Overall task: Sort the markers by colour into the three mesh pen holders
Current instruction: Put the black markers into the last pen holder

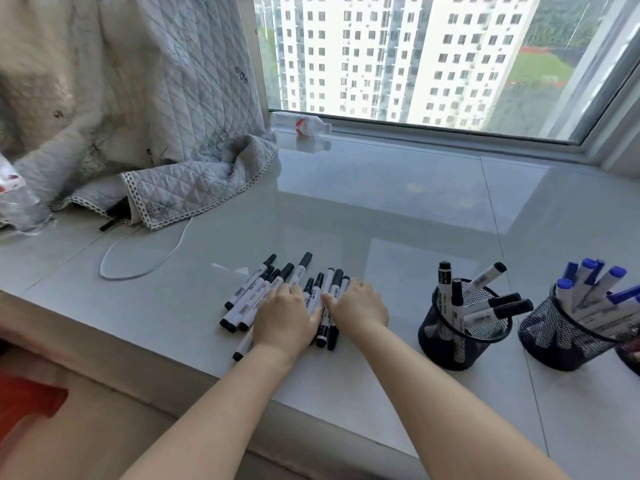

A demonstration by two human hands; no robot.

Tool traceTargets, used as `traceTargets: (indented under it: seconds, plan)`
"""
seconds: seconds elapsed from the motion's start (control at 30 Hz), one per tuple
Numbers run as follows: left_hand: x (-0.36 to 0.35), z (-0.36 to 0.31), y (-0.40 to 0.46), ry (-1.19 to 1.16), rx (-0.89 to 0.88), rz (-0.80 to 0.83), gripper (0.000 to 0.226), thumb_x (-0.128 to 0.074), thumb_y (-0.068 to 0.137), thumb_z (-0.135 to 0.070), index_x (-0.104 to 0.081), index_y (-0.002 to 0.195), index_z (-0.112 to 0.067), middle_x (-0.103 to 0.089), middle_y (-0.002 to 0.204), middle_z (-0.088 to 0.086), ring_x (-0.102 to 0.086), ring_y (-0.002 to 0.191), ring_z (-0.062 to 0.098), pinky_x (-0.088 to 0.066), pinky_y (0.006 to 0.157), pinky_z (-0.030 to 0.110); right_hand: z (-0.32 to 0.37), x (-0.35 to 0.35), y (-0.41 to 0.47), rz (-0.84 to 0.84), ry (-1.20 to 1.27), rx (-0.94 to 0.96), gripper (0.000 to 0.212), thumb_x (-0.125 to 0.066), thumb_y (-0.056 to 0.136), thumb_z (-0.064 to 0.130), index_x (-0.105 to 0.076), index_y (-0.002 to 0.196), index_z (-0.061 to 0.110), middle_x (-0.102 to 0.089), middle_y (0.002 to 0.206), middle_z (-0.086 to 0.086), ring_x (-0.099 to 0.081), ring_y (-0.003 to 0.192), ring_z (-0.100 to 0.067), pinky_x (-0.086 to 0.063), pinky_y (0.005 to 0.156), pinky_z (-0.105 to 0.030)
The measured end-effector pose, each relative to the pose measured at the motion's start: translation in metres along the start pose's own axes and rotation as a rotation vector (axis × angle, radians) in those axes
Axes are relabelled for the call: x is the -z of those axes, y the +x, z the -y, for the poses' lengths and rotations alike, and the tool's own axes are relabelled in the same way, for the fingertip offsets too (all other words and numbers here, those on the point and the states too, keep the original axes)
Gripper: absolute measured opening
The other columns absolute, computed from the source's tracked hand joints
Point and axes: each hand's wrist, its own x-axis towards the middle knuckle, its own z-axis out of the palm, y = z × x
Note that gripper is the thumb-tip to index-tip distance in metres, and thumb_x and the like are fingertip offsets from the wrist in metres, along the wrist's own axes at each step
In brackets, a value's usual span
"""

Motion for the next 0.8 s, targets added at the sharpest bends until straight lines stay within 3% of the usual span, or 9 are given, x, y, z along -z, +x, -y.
traceTargets:
  seconds: [0.17,0.33,0.6,0.8]
  plan:
    - [0.003,-0.012,0.002,-0.028,0.04,0.064,0.054,-0.047,0.089,-0.05,-0.049,0.118,-0.004,-0.052,0.12,0.012,-0.057,0.105,0.027,-0.046,0.083,0.033,-0.011,0.001,-0.004,0.006,0.025,0.052,0.053,-0.043,0.091,0.044,-0.038,0.132,0.011,-0.044,0.133,-0.007,-0.04,0.123,-0.025,-0.035,0.097,-0.037]
    - [0.008,-0.021,0.008,-0.019,0.075,0.159,0.053,-0.048,0.088,-0.044,-0.047,0.12,-0.002,-0.051,0.124,0.015,-0.056,0.108,0.029,-0.047,0.082,0.034,-0.036,-0.005,-0.023,-0.12,-0.037,0.103,0.031,-0.039,0.092,0.026,-0.042,0.119,0.011,-0.048,0.124,-0.008,-0.043,0.114,-0.026,-0.034,0.09,-0.035]
    - [0.002,-0.039,0.006,-0.133,0.184,0.279,0.062,-0.046,0.087,-0.045,-0.034,0.128,0.001,-0.043,0.131,0.019,-0.047,0.117,0.033,-0.043,0.089,0.038,-0.062,-0.006,-0.047,-0.203,-0.169,0.165,0.03,-0.027,0.099,0.024,-0.044,0.116,0.005,-0.053,0.12,-0.012,-0.05,0.109,-0.024,-0.035,0.09,-0.032]
    - [0.006,-0.051,0.011,-0.084,0.261,0.351,0.065,-0.048,0.086,-0.042,-0.032,0.132,0.001,-0.042,0.134,0.019,-0.044,0.123,0.033,-0.043,0.093,0.039,-0.08,0.0,-0.075,-0.202,-0.184,0.203,0.03,-0.026,0.099,0.024,-0.044,0.114,0.006,-0.052,0.118,-0.01,-0.051,0.107,-0.024,-0.039,0.086,-0.031]
